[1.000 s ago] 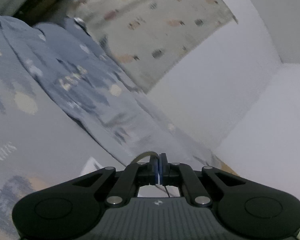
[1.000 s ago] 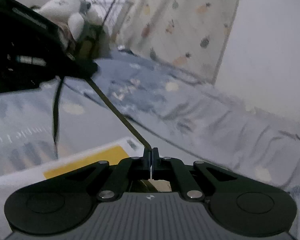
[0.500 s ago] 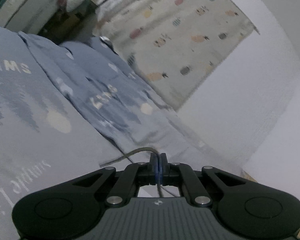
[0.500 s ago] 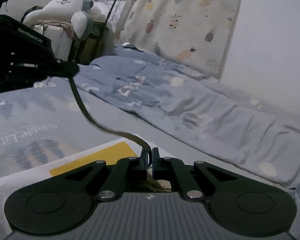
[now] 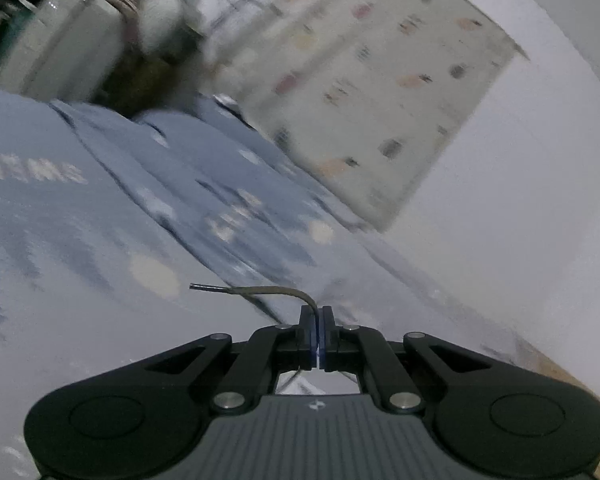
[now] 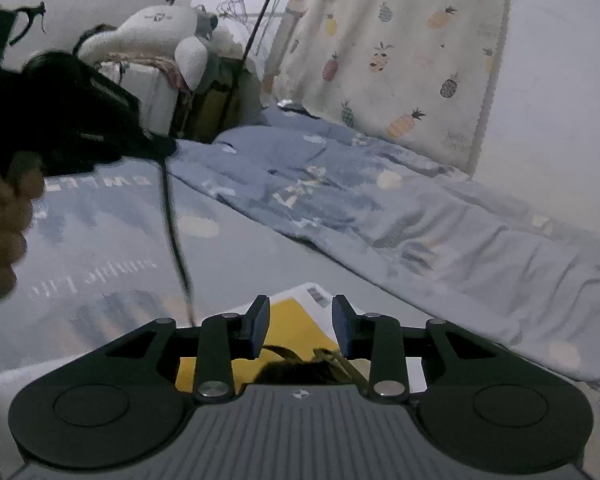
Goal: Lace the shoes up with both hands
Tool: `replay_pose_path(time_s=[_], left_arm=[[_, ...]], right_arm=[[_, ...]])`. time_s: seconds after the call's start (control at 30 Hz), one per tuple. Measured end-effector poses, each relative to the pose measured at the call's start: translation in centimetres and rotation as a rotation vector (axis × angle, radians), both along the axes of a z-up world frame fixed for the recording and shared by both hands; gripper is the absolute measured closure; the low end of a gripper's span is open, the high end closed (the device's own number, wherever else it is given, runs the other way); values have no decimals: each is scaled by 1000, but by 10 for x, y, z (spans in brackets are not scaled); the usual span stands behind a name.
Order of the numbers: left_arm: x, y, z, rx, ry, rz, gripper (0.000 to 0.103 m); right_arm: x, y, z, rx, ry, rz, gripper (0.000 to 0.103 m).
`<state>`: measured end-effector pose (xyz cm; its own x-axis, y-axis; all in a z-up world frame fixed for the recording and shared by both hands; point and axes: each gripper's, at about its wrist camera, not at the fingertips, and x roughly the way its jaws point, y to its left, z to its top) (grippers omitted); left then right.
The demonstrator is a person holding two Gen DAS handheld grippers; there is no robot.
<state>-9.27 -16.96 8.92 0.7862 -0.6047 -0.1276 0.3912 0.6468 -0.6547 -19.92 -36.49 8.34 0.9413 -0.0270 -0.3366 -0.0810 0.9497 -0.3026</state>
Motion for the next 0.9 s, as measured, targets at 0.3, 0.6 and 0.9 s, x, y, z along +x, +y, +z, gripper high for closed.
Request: replay_pose_path(time_s=[0.3,0.6,0.9], left_arm=[[-19,-47,-6,12,2,-312,103],[-19,-50,-12,5,16,-343,103],[-20,-35,-3,29,-34,-232,103]], right_arm=[[-9,29,-3,19,-53,71,68],[-10,25,1,26,-106,-7,103],[-1,20,-2,58,-34,-28,103]])
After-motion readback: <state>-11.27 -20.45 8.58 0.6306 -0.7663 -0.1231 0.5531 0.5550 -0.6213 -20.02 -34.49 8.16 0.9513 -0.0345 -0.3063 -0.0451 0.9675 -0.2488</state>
